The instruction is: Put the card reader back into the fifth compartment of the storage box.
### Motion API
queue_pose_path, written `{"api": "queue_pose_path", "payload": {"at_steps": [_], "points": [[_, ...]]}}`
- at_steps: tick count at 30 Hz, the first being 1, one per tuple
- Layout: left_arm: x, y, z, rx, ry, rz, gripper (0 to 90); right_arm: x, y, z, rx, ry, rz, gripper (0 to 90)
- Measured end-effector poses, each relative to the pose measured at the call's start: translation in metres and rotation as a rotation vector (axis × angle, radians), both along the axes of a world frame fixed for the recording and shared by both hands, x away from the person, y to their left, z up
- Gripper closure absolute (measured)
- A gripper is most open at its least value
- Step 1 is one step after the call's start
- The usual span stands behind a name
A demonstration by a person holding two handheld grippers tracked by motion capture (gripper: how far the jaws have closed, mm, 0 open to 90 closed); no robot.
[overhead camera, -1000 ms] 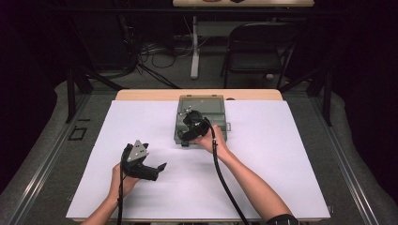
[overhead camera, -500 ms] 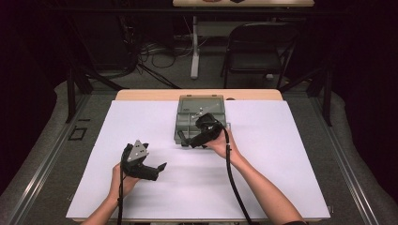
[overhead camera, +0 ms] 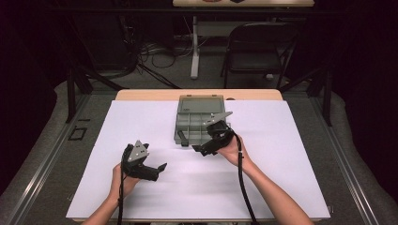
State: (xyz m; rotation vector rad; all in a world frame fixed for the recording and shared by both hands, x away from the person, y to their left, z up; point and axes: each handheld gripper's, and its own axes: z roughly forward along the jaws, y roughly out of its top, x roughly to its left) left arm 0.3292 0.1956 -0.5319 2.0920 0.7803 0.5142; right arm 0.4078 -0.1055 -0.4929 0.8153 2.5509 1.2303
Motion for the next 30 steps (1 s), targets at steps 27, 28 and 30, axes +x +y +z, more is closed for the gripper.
{"api": "queue_pose_path", "payload": {"at_steps": [27, 28, 30], "points": [[0.000, 0.000, 0.001, -0.002, -0.008, -0.001, 0.1, -0.034, -0.048, -0.005, 0.057, -0.074, -0.045, 0.0], [0.000, 0.000, 0.001, -0.002, -0.008, -0.002, 0.1, -0.036, -0.051, -0.005, 0.057, -0.076, -0.050, 0.0], [0.000, 0.000, 0.001, -0.003, -0.007, -0.004, 0.1, -0.037, -0.056, -0.007, 0.066, -0.081, -0.057, 0.0]]}}
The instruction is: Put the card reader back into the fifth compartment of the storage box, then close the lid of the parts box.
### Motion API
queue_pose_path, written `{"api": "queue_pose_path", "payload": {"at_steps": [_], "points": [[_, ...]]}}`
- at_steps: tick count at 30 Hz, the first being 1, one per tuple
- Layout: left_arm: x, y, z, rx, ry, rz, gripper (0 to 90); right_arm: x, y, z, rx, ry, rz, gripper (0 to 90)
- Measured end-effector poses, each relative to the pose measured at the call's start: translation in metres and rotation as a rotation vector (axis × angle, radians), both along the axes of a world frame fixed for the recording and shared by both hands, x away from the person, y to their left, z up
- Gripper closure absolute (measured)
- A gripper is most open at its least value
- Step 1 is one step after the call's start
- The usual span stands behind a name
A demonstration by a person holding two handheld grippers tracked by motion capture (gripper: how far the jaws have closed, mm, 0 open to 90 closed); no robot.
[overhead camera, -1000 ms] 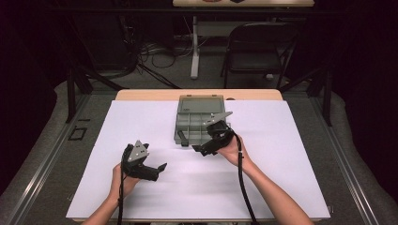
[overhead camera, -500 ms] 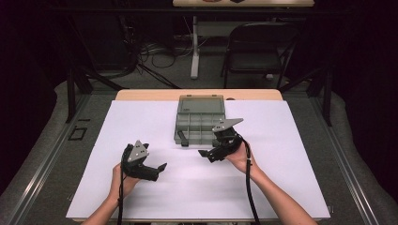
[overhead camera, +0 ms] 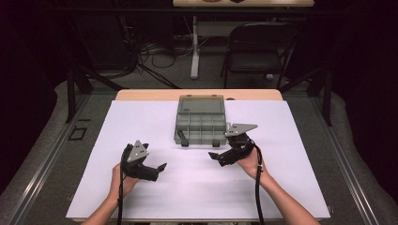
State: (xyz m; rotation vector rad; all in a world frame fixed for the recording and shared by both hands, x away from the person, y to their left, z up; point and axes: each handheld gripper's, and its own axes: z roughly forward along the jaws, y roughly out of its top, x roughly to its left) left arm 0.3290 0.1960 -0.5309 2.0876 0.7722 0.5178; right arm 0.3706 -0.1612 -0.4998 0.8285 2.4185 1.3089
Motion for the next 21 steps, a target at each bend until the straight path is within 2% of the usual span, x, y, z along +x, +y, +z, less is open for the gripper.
{"api": "queue_pose_path", "payload": {"at_steps": [8, 11, 21], "points": [[0.000, 0.000, -0.001, -0.006, 0.008, -0.006, 0.1, -0.003, -0.020, -0.006, -0.003, -0.006, -0.035, 0.0], [0.000, -0.003, 0.000, -0.007, 0.007, -0.012, 0.0, -0.006, -0.025, -0.006, 0.001, -0.035, -0.047, 0.0], [0.007, -0.008, 0.002, -0.006, -0.004, -0.011, 0.0, -0.010, -0.037, -0.008, 0.002, -0.029, -0.060, 0.0]]}}
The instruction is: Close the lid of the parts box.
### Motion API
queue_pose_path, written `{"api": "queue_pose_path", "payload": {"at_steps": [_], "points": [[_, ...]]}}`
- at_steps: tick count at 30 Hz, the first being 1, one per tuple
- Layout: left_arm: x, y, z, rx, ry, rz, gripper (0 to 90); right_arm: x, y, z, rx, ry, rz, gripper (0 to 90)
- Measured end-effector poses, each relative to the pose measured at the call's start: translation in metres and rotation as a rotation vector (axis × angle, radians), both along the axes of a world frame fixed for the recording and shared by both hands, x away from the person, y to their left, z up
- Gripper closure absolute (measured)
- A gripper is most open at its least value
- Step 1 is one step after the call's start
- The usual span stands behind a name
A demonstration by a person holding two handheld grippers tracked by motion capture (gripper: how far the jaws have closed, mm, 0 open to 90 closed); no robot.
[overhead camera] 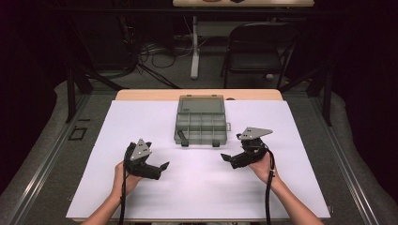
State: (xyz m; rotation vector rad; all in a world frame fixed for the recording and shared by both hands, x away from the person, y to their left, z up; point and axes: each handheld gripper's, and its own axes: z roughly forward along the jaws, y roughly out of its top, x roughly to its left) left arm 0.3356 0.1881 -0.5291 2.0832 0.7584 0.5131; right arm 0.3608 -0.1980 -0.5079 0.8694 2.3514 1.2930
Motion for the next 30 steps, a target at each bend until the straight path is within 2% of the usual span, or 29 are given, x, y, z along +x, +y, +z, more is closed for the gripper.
{"api": "queue_pose_path", "payload": {"at_steps": [11, 15, 30], "points": [[0.023, -0.006, 0.006, -0.028, 0.015, 0.022, 0.1, 0.000, -0.007, -0.002, 0.003, -0.004, -0.008, 0.0], [0.034, -0.012, 0.010, -0.022, 0.031, 0.021, 0.1, -0.001, -0.010, -0.003, 0.007, -0.007, -0.014, 0.0], [0.069, -0.038, 0.019, -0.010, 0.052, 0.021, 0.0, -0.003, -0.014, -0.004, 0.006, -0.016, -0.019, 0.0]]}}
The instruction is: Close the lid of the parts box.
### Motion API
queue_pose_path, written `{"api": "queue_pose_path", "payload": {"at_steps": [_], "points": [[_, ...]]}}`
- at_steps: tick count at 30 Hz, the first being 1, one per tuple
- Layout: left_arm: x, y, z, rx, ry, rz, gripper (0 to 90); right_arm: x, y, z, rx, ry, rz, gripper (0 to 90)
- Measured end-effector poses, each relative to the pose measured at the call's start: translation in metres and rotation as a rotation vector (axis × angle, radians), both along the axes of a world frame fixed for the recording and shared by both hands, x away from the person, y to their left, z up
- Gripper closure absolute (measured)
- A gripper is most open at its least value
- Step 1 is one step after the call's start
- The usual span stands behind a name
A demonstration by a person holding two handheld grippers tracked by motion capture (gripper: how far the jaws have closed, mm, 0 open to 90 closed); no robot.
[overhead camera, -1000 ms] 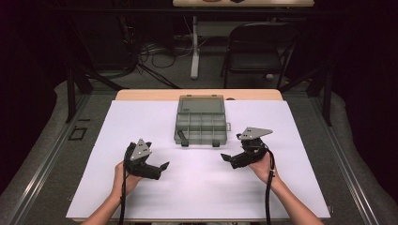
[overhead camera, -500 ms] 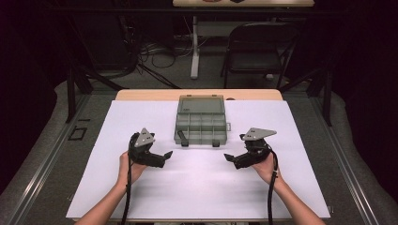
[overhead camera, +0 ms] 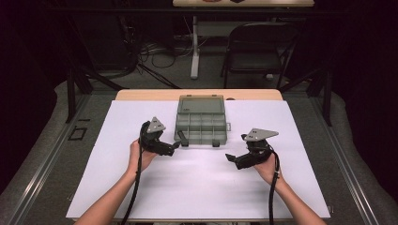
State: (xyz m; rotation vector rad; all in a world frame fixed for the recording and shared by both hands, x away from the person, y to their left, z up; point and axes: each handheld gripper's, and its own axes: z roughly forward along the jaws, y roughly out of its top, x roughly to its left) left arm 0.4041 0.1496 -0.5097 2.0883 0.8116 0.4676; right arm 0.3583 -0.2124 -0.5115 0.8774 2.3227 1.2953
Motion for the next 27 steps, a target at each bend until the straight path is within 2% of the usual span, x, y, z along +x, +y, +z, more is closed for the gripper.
{"api": "queue_pose_path", "payload": {"at_steps": [14, 22, 27], "points": [[0.037, -0.020, 0.000, -0.010, 0.037, 0.021, 0.0, 0.005, 0.000, -0.004, 0.000, 0.016, 0.000, 0.0], [0.053, -0.036, -0.005, 0.009, 0.044, 0.029, 0.1, 0.006, 0.000, -0.006, 0.002, 0.020, 0.002, 0.0], [0.062, -0.044, -0.012, 0.023, 0.069, 0.029, 0.7, 0.007, 0.000, -0.006, 0.002, 0.020, 0.004, 0.0]]}}
